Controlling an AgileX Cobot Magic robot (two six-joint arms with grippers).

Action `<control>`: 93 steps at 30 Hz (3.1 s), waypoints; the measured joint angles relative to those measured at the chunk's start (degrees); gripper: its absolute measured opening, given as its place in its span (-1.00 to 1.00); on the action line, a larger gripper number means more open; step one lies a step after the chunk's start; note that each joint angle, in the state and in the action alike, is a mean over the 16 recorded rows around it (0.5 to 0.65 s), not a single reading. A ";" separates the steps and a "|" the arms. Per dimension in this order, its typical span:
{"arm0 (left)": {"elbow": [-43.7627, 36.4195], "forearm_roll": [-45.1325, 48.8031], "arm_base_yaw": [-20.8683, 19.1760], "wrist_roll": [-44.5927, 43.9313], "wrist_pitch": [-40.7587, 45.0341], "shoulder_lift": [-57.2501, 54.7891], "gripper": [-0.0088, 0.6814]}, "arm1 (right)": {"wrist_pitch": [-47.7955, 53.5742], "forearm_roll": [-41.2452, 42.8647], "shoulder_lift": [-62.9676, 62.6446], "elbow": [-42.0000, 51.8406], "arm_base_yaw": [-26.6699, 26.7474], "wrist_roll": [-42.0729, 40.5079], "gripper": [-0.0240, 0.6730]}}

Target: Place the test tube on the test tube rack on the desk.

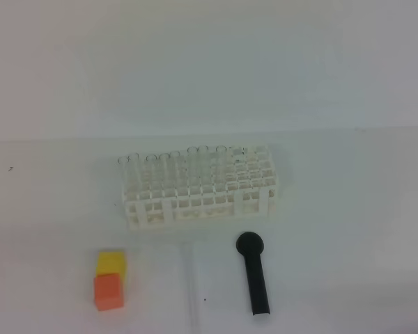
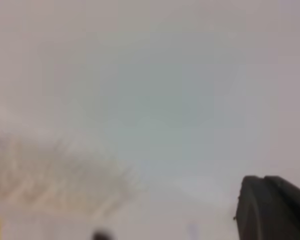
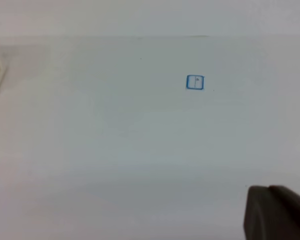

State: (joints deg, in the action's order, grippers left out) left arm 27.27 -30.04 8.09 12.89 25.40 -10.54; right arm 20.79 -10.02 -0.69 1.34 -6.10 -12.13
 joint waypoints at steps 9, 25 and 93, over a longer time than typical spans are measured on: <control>12.47 9.63 0.34 -5.66 22.34 -27.97 -0.98 | 0.00 0.00 0.00 0.00 0.00 0.00 -0.94; 26.93 16.43 16.05 -5.05 25.02 -71.72 -0.98 | 0.00 0.00 0.00 0.00 0.00 0.00 -0.94; 44.00 -19.49 30.82 -56.03 16.96 -62.57 -0.65 | 0.00 0.00 0.00 0.00 0.51 0.00 -0.94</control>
State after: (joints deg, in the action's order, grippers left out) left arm 71.27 -49.53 38.90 -43.14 42.35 -73.11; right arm 20.79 -10.02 -0.69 1.34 -5.58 -12.13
